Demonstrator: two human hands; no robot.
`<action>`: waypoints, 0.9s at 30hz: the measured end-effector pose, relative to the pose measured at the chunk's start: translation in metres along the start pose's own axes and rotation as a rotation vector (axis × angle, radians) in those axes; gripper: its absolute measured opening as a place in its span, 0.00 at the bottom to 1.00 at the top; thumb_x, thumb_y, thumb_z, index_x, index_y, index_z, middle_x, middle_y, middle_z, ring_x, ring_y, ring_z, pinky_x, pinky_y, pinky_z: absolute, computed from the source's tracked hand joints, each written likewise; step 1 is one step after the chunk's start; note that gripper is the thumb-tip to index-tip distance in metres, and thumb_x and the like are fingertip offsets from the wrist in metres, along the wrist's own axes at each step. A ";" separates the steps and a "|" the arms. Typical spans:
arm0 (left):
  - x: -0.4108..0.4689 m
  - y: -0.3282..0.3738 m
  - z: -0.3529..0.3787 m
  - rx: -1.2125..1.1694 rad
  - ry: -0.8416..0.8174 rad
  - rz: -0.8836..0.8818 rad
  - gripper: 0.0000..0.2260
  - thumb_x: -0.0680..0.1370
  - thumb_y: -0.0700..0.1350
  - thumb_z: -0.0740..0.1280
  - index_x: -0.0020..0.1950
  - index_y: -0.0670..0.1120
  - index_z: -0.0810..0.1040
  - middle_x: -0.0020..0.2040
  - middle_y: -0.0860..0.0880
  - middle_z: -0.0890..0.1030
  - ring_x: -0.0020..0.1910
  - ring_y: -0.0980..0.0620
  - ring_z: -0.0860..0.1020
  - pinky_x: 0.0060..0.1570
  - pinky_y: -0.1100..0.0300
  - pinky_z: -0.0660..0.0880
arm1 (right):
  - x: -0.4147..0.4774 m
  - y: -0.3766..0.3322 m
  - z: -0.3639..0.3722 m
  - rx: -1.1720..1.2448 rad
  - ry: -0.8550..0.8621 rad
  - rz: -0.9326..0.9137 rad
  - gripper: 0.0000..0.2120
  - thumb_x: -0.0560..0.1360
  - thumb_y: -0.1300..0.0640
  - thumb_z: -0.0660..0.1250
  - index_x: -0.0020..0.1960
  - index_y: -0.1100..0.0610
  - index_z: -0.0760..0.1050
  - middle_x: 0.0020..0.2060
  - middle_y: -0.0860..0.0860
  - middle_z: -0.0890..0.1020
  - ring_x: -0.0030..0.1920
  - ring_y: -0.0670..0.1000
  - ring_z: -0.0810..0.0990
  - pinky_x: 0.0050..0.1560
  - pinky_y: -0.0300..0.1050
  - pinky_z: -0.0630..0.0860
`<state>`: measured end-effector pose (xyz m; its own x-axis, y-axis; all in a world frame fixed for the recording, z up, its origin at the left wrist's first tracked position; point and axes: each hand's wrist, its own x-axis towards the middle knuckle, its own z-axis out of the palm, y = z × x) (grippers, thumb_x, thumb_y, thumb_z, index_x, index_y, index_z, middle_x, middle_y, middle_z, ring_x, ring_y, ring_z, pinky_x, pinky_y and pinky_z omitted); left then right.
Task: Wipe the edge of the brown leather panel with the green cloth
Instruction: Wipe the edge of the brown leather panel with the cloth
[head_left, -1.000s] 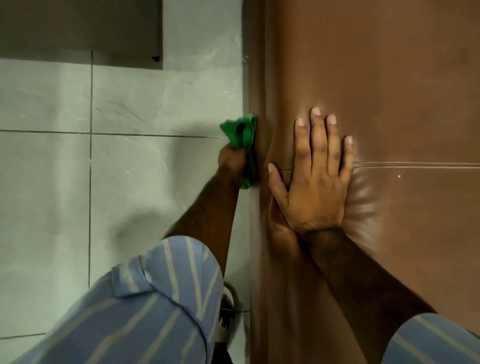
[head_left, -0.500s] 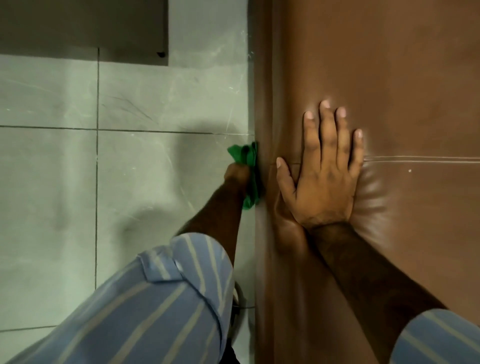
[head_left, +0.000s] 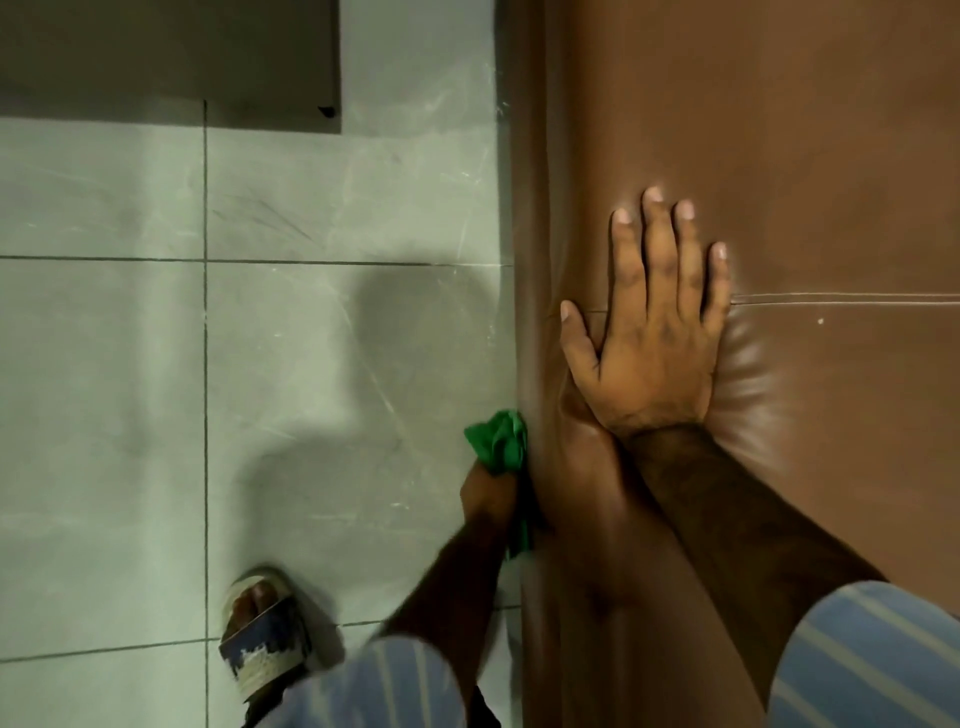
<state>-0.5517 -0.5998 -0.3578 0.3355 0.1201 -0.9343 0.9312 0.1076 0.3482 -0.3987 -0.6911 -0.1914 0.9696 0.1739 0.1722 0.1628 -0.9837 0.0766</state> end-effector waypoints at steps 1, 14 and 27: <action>0.019 0.020 0.002 -0.099 0.014 0.033 0.22 0.69 0.57 0.70 0.58 0.47 0.84 0.56 0.41 0.87 0.58 0.38 0.85 0.61 0.40 0.82 | 0.000 0.000 0.000 0.001 -0.002 -0.002 0.38 0.84 0.39 0.58 0.87 0.55 0.52 0.87 0.55 0.55 0.87 0.58 0.52 0.85 0.65 0.51; -0.054 -0.058 0.006 -0.393 -0.030 0.027 0.11 0.68 0.51 0.72 0.47 0.50 0.88 0.49 0.36 0.88 0.51 0.34 0.85 0.54 0.26 0.79 | 0.000 0.000 -0.002 0.002 -0.015 -0.003 0.38 0.84 0.39 0.57 0.87 0.55 0.51 0.87 0.55 0.55 0.87 0.58 0.52 0.86 0.65 0.51; -0.100 0.130 -0.120 0.182 0.229 0.325 0.07 0.77 0.41 0.70 0.54 0.41 0.84 0.45 0.45 0.84 0.46 0.48 0.80 0.47 0.59 0.73 | 0.014 -0.053 -0.050 0.155 -0.266 0.279 0.38 0.83 0.42 0.52 0.86 0.61 0.51 0.87 0.59 0.53 0.86 0.62 0.51 0.85 0.66 0.52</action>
<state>-0.4814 -0.4794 -0.2101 0.5940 0.3367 -0.7306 0.7994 -0.1455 0.5829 -0.4025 -0.6341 -0.1443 0.9905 -0.0986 -0.0963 -0.1072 -0.9902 -0.0896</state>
